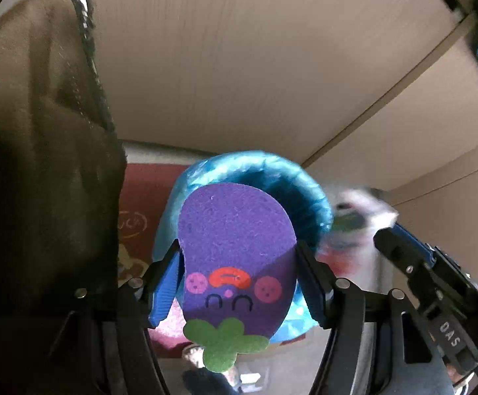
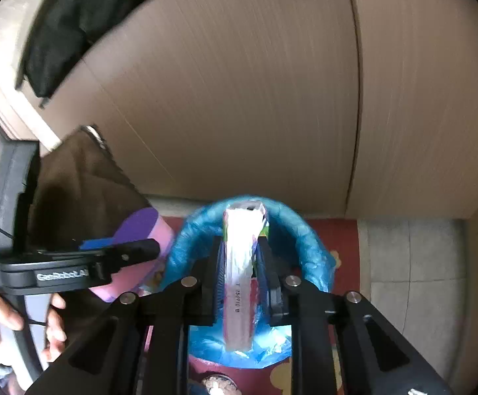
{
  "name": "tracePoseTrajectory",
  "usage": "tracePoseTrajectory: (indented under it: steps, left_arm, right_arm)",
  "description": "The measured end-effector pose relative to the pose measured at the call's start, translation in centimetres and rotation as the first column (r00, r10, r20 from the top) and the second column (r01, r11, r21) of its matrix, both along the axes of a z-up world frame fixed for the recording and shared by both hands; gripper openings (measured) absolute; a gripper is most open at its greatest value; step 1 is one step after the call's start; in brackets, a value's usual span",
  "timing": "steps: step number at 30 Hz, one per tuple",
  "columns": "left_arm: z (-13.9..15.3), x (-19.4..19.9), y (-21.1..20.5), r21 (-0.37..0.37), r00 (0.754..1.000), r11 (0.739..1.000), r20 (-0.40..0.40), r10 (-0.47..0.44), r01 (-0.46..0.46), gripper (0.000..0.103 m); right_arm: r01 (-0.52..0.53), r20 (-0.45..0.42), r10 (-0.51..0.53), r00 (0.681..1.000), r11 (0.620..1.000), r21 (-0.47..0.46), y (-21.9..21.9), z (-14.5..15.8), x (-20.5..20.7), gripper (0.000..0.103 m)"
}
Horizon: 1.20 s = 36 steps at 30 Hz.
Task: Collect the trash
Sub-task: 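Carry wrapper and purple sponge over the blue bin and open both tools, then move both tools back over the table toward the remaining wrappers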
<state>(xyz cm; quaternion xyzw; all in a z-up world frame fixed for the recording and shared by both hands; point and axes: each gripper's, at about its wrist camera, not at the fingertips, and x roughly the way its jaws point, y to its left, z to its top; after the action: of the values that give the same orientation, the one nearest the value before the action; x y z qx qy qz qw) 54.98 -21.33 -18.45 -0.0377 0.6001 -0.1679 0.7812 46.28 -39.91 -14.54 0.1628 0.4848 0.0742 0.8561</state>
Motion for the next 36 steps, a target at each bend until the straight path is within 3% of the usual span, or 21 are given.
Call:
tracePoseTrajectory:
  steps: [2, 5, 10, 16, 20, 24, 29, 33, 36]
  left_arm:
    - [-0.5, 0.3, -0.1, -0.011, 1.000, 1.000, -0.013, 0.005, -0.005, 0.067]
    - [-0.8, 0.5, 1.0, -0.046, 1.000, 0.999, -0.006, 0.016, -0.016, 0.067]
    - [0.5, -0.4, 1.3, -0.052, 1.000, 0.999, 0.028, -0.006, 0.008, 0.068]
    - [4.0, -2.3, 2.0, -0.104, 0.997, 0.993, 0.061, -0.046, 0.052, 0.068]
    - [9.0, -4.0, 4.1, -0.185, 0.992, 0.981, 0.126, -0.028, 0.052, 0.068]
    - [14.6, -6.5, 8.6, -0.155, 0.971, 0.986, 0.238, -0.020, 0.058, 0.068]
    - [18.3, -9.6, 17.0, -0.123, 0.940, 0.992, 0.334, 0.063, -0.023, 0.068]
    - [20.5, -12.9, 24.2, -0.076, 0.898, 0.990, 0.418, 0.138, -0.117, 0.068]
    - [21.1, -15.4, 29.6, -0.039, 0.876, 0.980, 0.443, 0.191, -0.194, 0.068]
  right_arm:
    - [0.000, -0.021, 0.000, 1.000, 1.000, 0.018, 0.0, -1.1, 0.4, 0.038]
    - [0.022, -0.027, -0.021, 0.999, 0.998, 0.054, -0.4, -1.7, 0.6, 0.039]
    - [0.043, -0.032, -0.042, 0.999, 0.999, 0.024, -0.4, -0.9, -0.2, 0.039]
    - [0.051, 0.012, -0.050, 0.999, 0.998, -0.040, -0.1, 2.5, -1.4, 0.039]
    - [0.047, 0.062, -0.044, 0.997, 0.997, -0.054, 0.6, 6.0, -2.8, 0.039]
    - [-0.005, 0.119, 0.015, 0.993, 0.997, -0.082, 3.3, 9.8, -4.1, 0.039]
    - [-0.113, 0.192, 0.125, 0.973, 0.991, -0.069, 9.5, 14.2, -5.0, 0.039]
    - [-0.259, 0.235, 0.257, 0.937, 0.966, -0.022, 16.6, 16.7, -5.5, 0.041]
    - [-0.408, 0.234, 0.391, 0.890, 0.913, 0.024, 22.4, 17.7, -6.2, 0.041]
